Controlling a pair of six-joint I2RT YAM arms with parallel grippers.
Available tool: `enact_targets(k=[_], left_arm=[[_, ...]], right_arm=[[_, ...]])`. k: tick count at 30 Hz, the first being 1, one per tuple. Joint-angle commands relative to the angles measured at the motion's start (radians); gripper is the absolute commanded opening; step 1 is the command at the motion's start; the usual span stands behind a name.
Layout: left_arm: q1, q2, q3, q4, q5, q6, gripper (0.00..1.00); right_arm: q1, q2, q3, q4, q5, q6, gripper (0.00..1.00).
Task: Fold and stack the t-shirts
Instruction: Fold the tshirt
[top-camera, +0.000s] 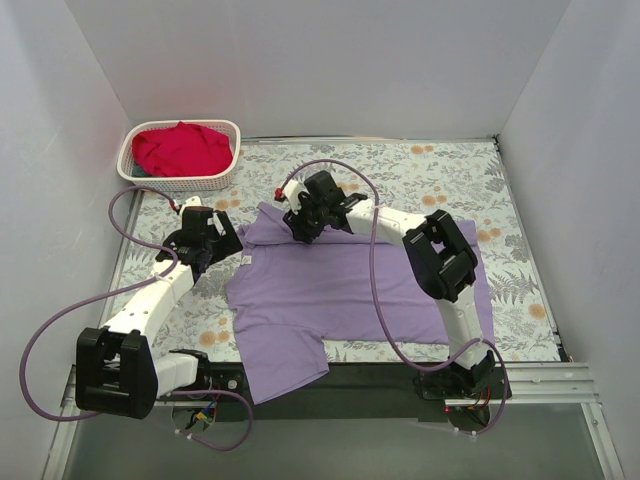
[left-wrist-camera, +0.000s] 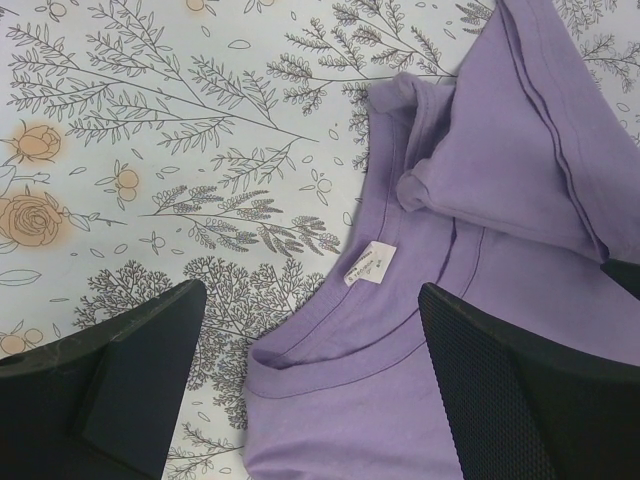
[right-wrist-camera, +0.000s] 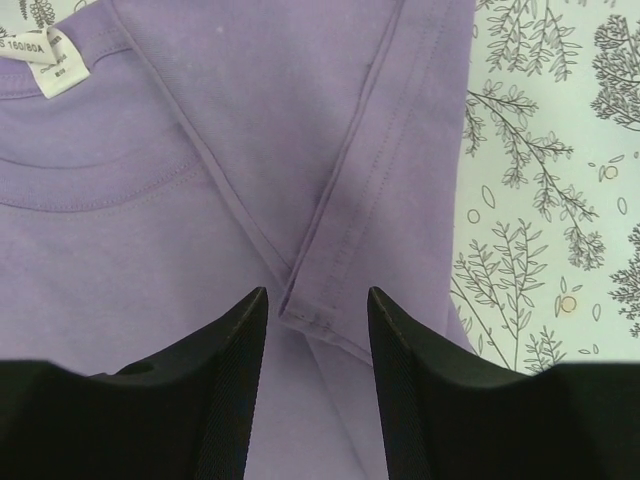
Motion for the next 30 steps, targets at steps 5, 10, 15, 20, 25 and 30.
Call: enact_targets(k=[5,10,15,20,25,30], left_arm=[[0.004,-0.001,0.016,0.012,0.002,0.011,0.81],[0.004,-0.003,0.016,0.012,0.006,0.011,0.81],[0.004,-0.004,0.012,0.012,0.009,0.012,0.81],[0.004,0.000,0.014,0.013,0.013,0.012,0.81],[0.004,-0.003,0.012,0.013,0.013,0.012,0.81],[0.004,-0.003,0.012,0.013,0.014,0.014,0.81]], right_arm=[[0.020,0.015,0.050,-0.017,0.021,-0.032,0.43],[0.020,0.023,0.056,-0.025,0.036,-0.040,0.32],[0.022,0.032,0.056,-0.032,0.038,-0.044,0.32],[0.020,0.029,0.050,-0.034,0.045,-0.044,0.19],[0.022,0.029,0.053,-0.034,0.053,-0.046,0.06],[0.023,0.006,0.044,-0.039,0.056,-0.049,0.01]])
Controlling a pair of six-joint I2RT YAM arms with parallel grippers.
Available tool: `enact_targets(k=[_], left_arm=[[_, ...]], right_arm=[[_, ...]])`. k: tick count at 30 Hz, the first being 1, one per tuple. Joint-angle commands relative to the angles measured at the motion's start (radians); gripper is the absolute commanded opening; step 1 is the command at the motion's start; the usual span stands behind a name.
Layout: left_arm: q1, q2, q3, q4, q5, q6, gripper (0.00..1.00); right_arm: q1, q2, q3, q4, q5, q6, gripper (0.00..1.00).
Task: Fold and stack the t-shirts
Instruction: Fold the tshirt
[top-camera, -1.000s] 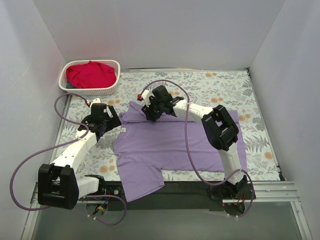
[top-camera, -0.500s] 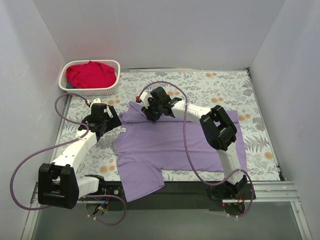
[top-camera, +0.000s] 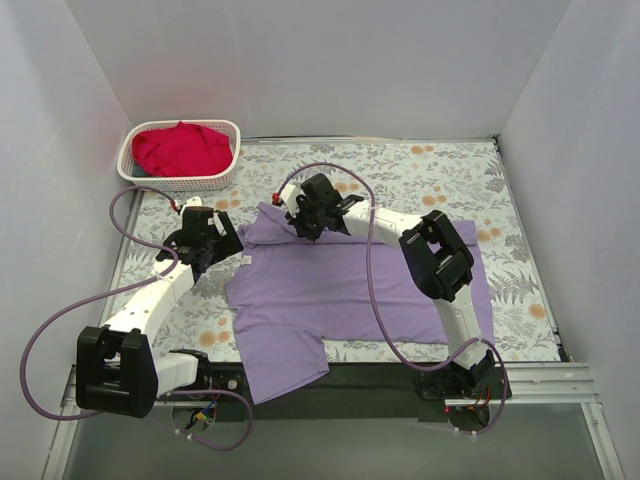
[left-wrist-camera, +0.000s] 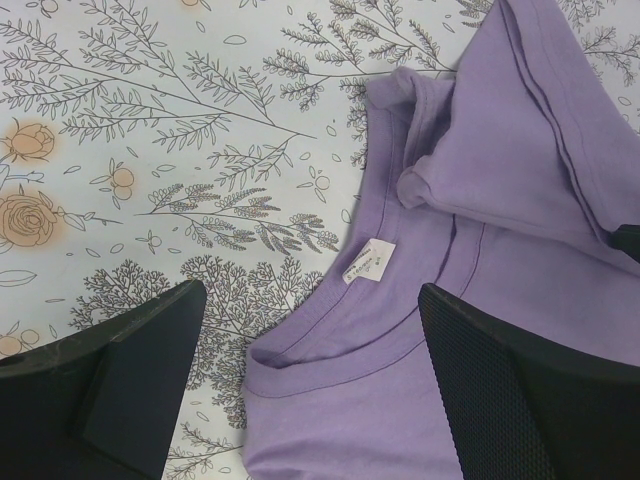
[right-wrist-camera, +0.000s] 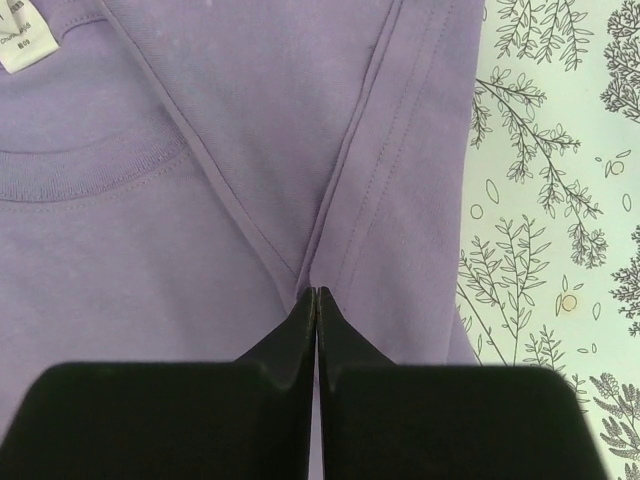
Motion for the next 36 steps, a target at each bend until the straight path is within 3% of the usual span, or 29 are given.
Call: enact_targets(k=[1,15,27,36], left_arm=[[0.004,-0.008,0.012,0.013,0.003,0.010,0.81],[0.004,-0.007,0.012,0.012,-0.010,0.010,0.81],[0.004,-0.007,0.014,0.010,-0.015,0.007,0.81],[0.004,-0.019,0.008,0.038,0.100,0.015,0.81]], right_arm=[[0.006,-0.021,0.029,-0.013,0.004,-0.007,0.01],[0.038,-0.257,-0.148,-0.022,-0.048,0.024,0.01],[0.067,-0.412,-0.331,-0.053,-0.186,0.050,0.01],[0.069,-0.423,-0.409,-0.048,-0.241,0.065,0.01]])
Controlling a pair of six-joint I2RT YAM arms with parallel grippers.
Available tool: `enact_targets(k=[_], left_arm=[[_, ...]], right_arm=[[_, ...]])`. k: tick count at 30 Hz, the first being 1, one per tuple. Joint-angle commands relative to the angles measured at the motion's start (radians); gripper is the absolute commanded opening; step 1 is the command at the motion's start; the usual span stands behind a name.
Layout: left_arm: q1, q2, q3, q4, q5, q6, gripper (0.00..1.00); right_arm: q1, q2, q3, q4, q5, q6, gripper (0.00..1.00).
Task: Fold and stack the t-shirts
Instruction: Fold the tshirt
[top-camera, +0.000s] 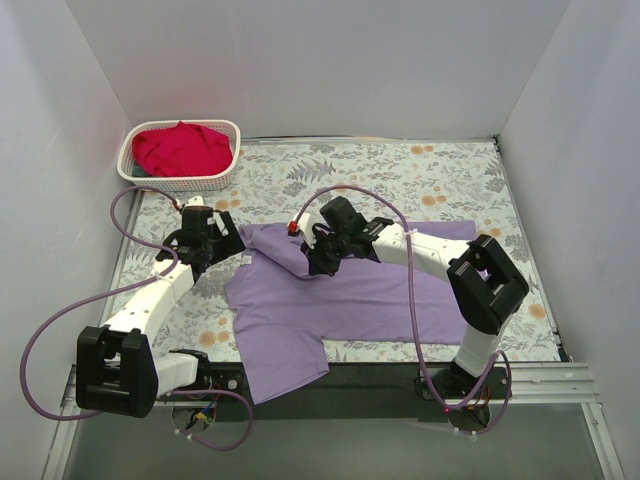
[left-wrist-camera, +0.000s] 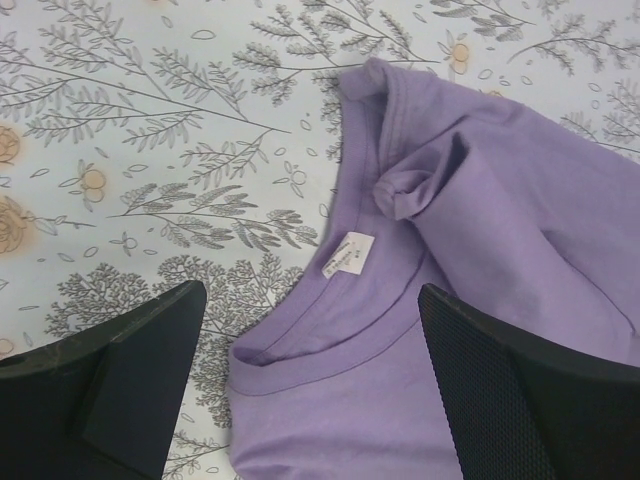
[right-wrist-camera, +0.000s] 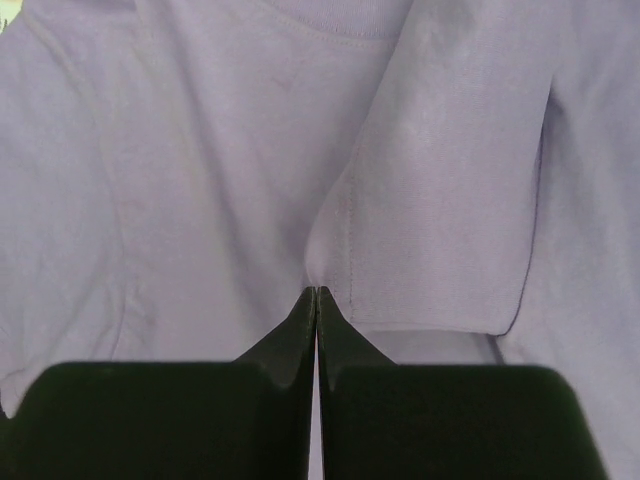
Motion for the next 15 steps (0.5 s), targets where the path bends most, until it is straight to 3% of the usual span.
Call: enact_targets(k=[1,3,9,15], left_arm=[[0.004,-0.021,0.005,0.054,0.095,0.013,0.81],[0.004,-0.008,0.012,0.060,0.198,-0.005,0.81],[0.001,0.038,0.032,0.063,0.312,-0.085,0.82],[0.000,0.018,0.006,0.045,0.294,-0.111,0.82]], right_arm=[[0.006,-0.041,-0.016,0.004,-0.016,0.016,0.01],[0.006,-0.053,-0.022,0.017,0.005,0.020,0.01],[0.005,-0.120,-0.070,0.079,0.062,0.045,0.01],[0.005,-0.160,-0.087,0.076,-0.033,0.048,0.01]])
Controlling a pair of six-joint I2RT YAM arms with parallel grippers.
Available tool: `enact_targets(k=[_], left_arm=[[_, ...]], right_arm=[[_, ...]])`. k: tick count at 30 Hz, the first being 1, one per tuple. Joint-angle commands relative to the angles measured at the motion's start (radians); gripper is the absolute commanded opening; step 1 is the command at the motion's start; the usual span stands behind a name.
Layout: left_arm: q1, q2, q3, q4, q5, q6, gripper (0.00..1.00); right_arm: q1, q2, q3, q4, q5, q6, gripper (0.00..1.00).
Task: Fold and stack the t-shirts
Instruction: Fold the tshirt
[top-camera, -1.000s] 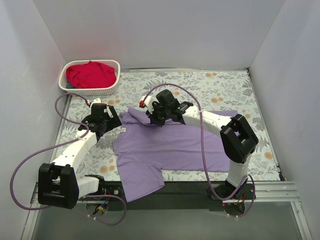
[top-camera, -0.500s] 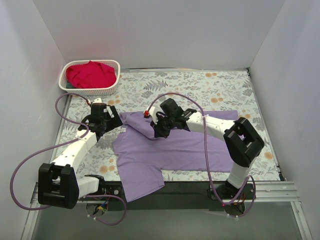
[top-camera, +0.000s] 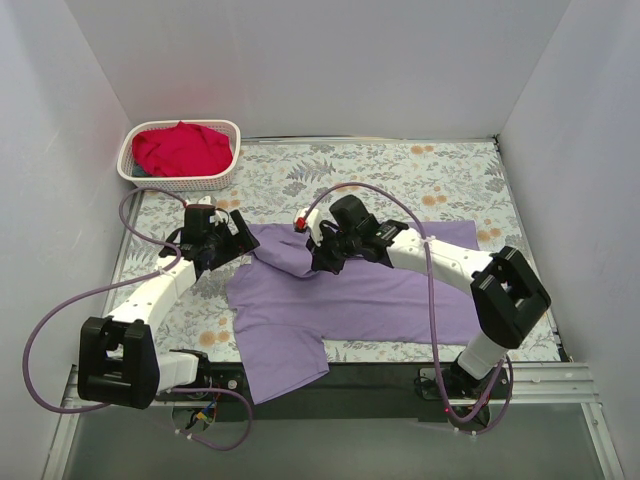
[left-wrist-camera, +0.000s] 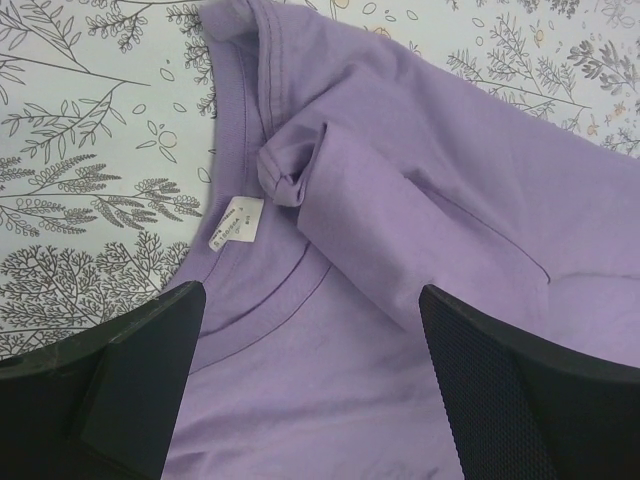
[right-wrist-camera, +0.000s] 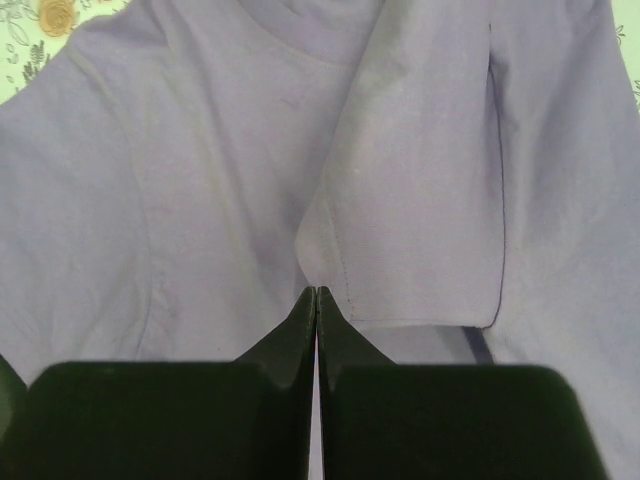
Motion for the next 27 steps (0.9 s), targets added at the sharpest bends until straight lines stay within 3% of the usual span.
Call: enact_targets(k=[1,9,12,18,21,27], left_arm=[[0.000,-0.035,-0.003,-0.004,0.019,-0.034,0.82],[0.000,-0.095,-0.055,-0.041,-0.003,-0.042,0.82],[-0.001,-0.098,-0.073,-0.041,0.010,-0.054,0.82],[-0.003,-0.069,-0.080,0.001,0.074,-0.097,0.82],[-0.009,-0.036,-0.072,0.036,0.099,-0.111,0.82],[-0.035,0.075,-0.020,0.103,0.114,-0.129,0.82]], right_arm=[[0.005,-0.042,-0.016,0.037,-0.068,0.017,0.01],[-0.005,-0.054,-0.095,0.041,-0.023,0.009,0.01],[-0.011,-0.036,-0.108,0.041,0.113,0.054,0.01],[-0.011,-0.048,-0.107,0.066,0.356,0.146,0.27],[-0.012,-0.053,-0.110,0.069,0.450,0.187,0.33],[-0.014,-0.097,-0.162,0.110,0.405,0.218,0.40]])
